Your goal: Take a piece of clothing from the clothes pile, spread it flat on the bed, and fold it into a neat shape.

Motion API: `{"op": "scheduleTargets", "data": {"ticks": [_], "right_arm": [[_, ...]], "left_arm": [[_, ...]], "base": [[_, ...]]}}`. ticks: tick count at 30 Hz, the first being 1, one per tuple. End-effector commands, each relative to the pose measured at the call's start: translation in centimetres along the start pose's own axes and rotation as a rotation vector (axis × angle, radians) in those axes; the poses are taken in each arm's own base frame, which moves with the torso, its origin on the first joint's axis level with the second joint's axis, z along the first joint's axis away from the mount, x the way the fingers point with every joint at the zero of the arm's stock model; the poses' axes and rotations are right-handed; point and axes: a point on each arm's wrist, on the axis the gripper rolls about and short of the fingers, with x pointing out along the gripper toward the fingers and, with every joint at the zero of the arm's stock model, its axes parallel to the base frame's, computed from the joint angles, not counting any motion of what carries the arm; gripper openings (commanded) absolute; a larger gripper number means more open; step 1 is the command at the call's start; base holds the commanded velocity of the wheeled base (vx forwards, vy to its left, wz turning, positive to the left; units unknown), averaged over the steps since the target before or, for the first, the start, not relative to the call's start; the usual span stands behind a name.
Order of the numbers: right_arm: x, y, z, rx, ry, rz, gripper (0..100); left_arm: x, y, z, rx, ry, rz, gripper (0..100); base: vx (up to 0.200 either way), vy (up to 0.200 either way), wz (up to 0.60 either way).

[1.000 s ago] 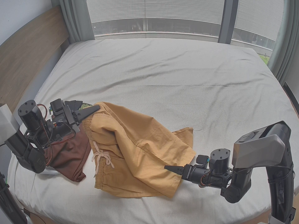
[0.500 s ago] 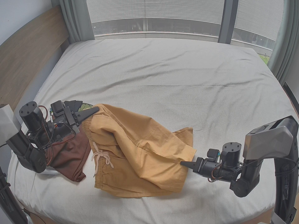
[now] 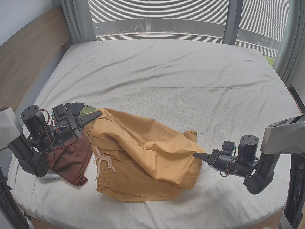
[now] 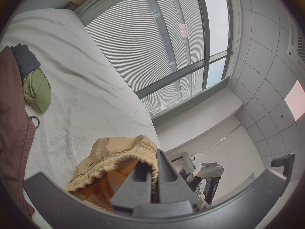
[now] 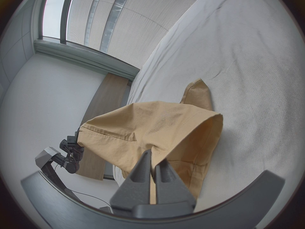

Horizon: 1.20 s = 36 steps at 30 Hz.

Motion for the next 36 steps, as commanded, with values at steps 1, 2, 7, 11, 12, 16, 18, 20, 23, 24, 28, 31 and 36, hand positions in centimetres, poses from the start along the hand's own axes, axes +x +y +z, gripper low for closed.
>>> {"op": "scheduleTargets", "data": {"ticks": [1,2,7,11,12,16,18,20,23,24,28,31,36], "right_arm": [[1.5,-1.3,-1.7,0.005,0.057,-0.015,0],[1.8,-1.4,-2.2,-0.003,0.073,-0.019,0],[2.2,-2.4,-3.2,-0.022,0.104,-0.041,100],[2.4,-2.3,-3.2,-0.025,0.103,-0.036,100],[2.4,-2.2,-3.2,-0.026,0.103,-0.034,100],[3.4,-2.3,-3.9,-0.034,0.118,-0.027,100],[3.6,-2.3,-4.1,-0.039,0.123,-0.021,100],[3.8,-2.1,-4.1,-0.042,0.122,-0.016,100],[4.1,-1.9,-3.8,-0.050,0.108,-0.002,100],[4.3,-1.8,-3.9,-0.054,0.110,0.005,100],[4.9,-0.9,-4.1,-0.070,0.114,0.034,100],[5.3,-0.3,-4.5,-0.081,0.118,0.047,100],[6.3,0.0,-4.5,-0.099,0.068,0.033,100]], "left_arm": [[0.0,0.0,0.0,0.000,0.000,0.000,0],[0.0,0.0,0.0,0.001,0.000,-0.001,0],[0.0,-0.1,0.0,0.001,0.000,-0.001,0],[-0.1,-0.2,0.1,0.006,-0.004,-0.003,0],[-0.1,-0.2,0.1,0.006,-0.004,-0.003,0],[-0.1,-0.2,0.2,0.008,-0.005,-0.005,0],[-0.3,-0.2,0.4,0.010,-0.013,0.000,0],[-0.3,-0.1,0.4,0.007,-0.013,0.002,0],[-0.2,-0.2,0.3,0.007,-0.009,0.000,0],[-0.2,-0.2,0.3,0.007,-0.008,-0.001,0],[-0.3,-0.1,0.3,0.007,-0.009,0.000,0],[-0.3,-0.2,0.3,0.009,-0.011,0.000,0],[-0.3,-0.2,0.3,0.009,-0.009,-0.001,0]], "base": [[0.000,0.000,0.00],[0.000,0.000,0.00],[0.000,0.000,0.00],[0.000,0.000,0.00],[0.000,0.000,0.00],[0.000,0.000,0.00],[0.000,0.000,0.00],[0.000,0.000,0.00],[0.000,0.000,0.00],[0.000,0.000,0.00],[0.000,0.000,0.00],[0.000,0.000,0.00],[0.000,0.000,0.00]]}}
